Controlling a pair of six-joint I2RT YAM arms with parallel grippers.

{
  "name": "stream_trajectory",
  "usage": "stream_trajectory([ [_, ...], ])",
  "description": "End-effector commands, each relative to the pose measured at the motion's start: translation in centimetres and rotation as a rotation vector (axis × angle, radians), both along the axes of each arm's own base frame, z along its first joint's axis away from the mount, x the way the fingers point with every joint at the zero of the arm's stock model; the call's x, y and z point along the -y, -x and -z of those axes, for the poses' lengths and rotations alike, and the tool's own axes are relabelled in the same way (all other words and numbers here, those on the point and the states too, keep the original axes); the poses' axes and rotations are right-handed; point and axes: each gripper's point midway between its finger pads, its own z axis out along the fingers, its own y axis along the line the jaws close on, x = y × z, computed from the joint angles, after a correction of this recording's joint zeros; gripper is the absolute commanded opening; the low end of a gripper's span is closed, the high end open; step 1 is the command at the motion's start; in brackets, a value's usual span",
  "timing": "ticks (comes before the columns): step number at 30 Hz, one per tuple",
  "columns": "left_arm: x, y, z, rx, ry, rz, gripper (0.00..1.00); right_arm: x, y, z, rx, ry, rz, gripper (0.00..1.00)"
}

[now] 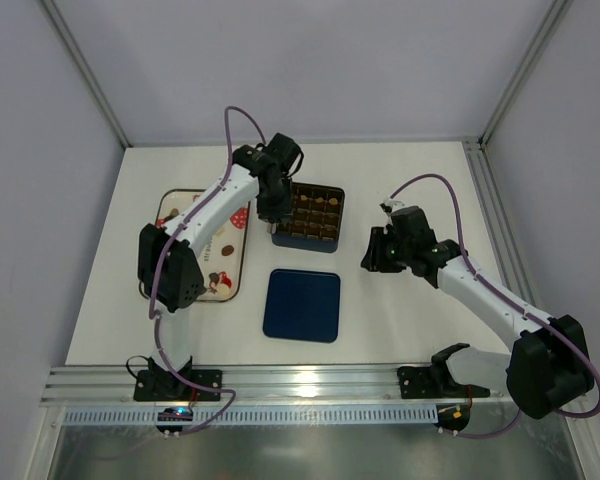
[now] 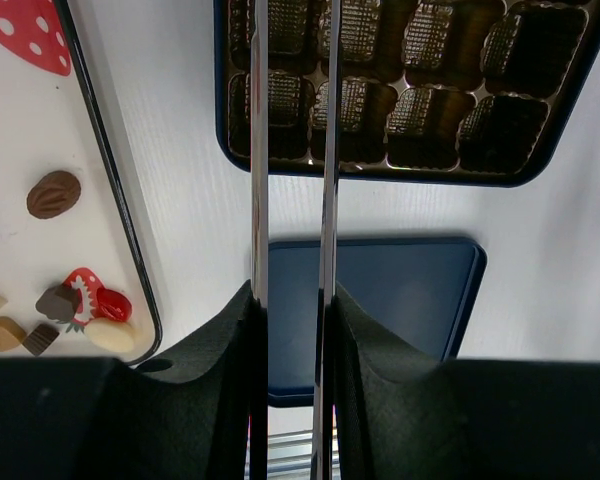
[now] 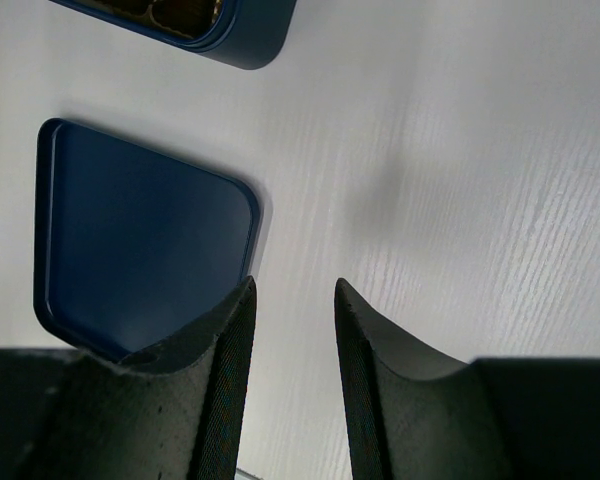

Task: Pack the chocolate

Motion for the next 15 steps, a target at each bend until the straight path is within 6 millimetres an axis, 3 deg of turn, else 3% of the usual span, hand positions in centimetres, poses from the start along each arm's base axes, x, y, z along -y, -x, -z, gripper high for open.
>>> stream_trajectory([
  [1,0.51,-1.11,-1.76,0.065,0.030,0.010,0.27,-0.19,-1.06,-2.01,0.066,-0.007,0.002,0.40],
  [7,0.18,-1.01,-1.46,0.065,0.016,0.007,0.41,-0.26,-0.96,-1.72,0.060,-0.009,-0.002,0.40],
  [15,-0.14,-0.87,-2.27,0.083,0.015,0.009,0.42,-0.34,-1.08,-2.00,0.065,-0.012,-0.003,0.40],
])
